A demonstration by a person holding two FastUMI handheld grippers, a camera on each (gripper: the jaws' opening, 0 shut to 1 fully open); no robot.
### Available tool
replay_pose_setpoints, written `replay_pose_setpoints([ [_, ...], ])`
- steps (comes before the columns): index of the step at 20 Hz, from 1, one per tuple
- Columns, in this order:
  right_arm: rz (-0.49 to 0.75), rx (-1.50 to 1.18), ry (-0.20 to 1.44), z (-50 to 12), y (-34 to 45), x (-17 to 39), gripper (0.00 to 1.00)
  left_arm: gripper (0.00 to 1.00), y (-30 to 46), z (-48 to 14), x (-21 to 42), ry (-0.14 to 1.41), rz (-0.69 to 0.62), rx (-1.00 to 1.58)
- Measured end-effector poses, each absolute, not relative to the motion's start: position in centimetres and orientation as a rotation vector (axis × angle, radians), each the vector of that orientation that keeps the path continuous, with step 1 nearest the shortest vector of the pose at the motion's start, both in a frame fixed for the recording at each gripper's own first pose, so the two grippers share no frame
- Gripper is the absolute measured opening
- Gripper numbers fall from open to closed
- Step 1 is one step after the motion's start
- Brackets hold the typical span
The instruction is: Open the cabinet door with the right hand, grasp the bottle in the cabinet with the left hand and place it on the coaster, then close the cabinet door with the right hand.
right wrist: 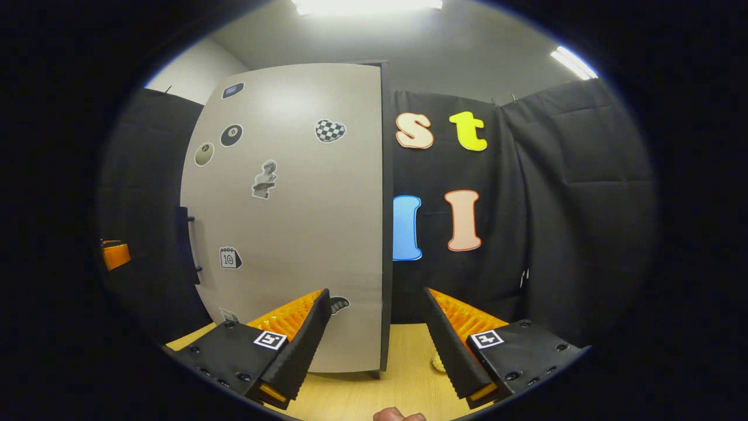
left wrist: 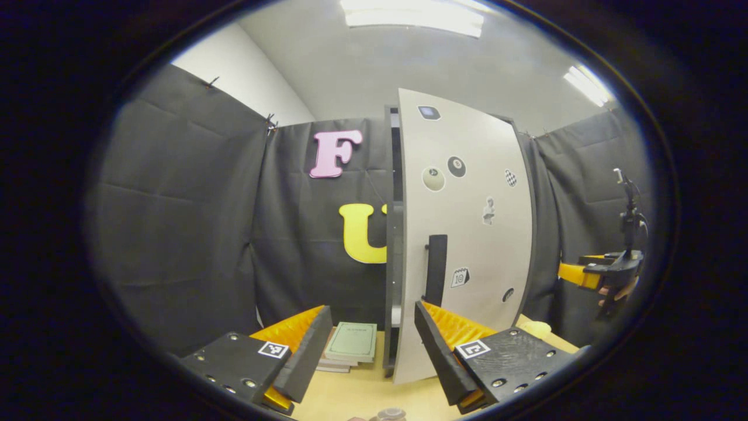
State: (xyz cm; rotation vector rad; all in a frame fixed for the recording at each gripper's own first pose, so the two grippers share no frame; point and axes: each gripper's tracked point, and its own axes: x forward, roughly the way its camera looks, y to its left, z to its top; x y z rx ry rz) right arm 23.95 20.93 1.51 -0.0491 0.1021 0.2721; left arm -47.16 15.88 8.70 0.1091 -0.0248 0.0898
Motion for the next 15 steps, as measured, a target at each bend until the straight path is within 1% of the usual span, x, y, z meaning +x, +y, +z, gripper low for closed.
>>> replay_pose_setpoints([
  [2,0.234,-0.056,0.102,1.4,20.7,23.6,0.98,0.86,16.7,8.0,-46.7,-0.009,0.063,0.097],
  [3,0.215,-0.058,0.101,1.4,20.5,23.4,0.98,0.88,17.2,7.9,-46.6,-0.003,0.051,0.097],
  [4,0.198,-0.058,0.099,1.4,20.3,23.1,0.98,0.86,17.6,7.8,-46.5,-0.002,0.037,0.099],
  [5,0.181,-0.056,0.097,1.4,20.2,22.9,0.98,0.88,18.0,7.8,-46.5,-0.001,0.026,0.098],
  [8,0.130,-0.032,0.079,1.6,20.1,22.2,0.98,0.86,19.1,7.5,-46.1,-0.003,-0.008,0.091],
  [13,0.092,-0.032,0.060,1.5,21.2,21.0,0.98,0.89,21.1,7.4,-46.1,-0.004,-0.036,0.117],
  [14,0.091,-0.033,0.059,1.5,21.5,20.8,0.98,0.86,21.5,7.6,-46.3,-0.008,-0.036,0.124],
  [15,0.091,-0.035,0.058,1.5,21.7,20.5,0.98,0.86,22.0,7.7,-46.5,-0.011,-0.035,0.127],
])
